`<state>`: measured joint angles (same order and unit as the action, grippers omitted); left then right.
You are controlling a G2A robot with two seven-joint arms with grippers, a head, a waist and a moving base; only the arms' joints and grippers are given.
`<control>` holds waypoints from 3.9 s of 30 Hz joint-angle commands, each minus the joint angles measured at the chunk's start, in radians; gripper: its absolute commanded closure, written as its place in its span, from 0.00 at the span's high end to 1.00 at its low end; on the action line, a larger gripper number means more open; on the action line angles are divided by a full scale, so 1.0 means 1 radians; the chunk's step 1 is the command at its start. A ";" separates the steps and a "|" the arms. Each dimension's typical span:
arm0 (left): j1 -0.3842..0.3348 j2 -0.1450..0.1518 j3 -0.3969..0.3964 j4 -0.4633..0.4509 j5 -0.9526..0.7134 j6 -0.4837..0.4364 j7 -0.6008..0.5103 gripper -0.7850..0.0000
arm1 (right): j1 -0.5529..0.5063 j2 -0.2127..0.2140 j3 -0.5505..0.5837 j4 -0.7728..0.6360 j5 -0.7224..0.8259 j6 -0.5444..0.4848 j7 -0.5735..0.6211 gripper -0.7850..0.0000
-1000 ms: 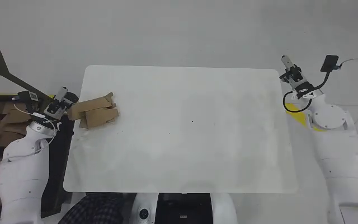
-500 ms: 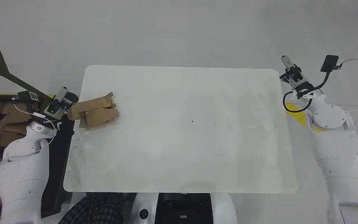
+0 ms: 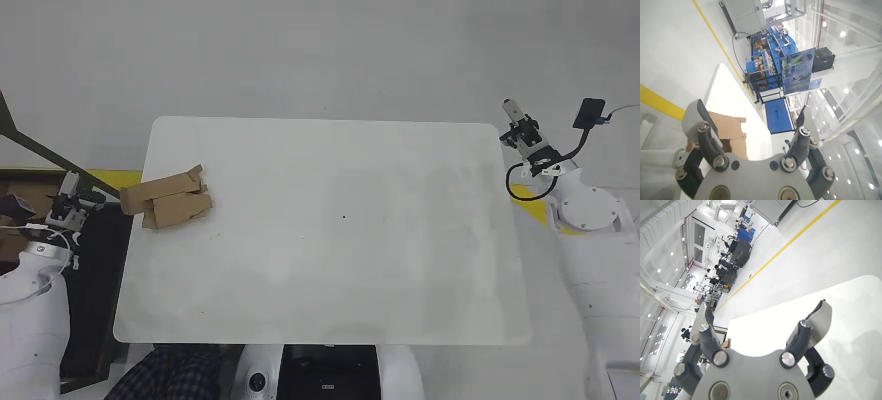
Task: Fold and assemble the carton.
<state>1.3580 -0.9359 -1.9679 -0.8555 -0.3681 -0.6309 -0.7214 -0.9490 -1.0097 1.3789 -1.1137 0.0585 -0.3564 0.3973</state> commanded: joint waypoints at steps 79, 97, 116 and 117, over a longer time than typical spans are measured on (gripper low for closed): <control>-0.344 -0.004 0.121 0.321 -0.183 0.033 -0.345 0.00 | 0.000 0.000 0.000 0.000 0.000 0.000 0.000 1.00; -0.349 -0.079 0.350 -0.038 -0.249 0.138 -0.339 0.00 | 0.000 0.000 0.000 0.000 0.000 0.000 0.000 1.00; -0.370 -0.137 0.572 -0.192 -0.260 0.183 -0.308 0.00 | 0.000 0.000 0.000 0.000 0.000 0.000 0.000 1.00; -0.369 -0.138 0.576 -0.194 -0.258 0.181 -0.302 0.00 | 0.000 0.000 0.000 0.000 0.000 0.000 0.000 1.00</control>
<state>0.9882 -1.0727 -1.3957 -1.0478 -0.6276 -0.4475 -1.0290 -0.9490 -1.0097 1.3789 -1.1137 0.0585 -0.3564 0.3973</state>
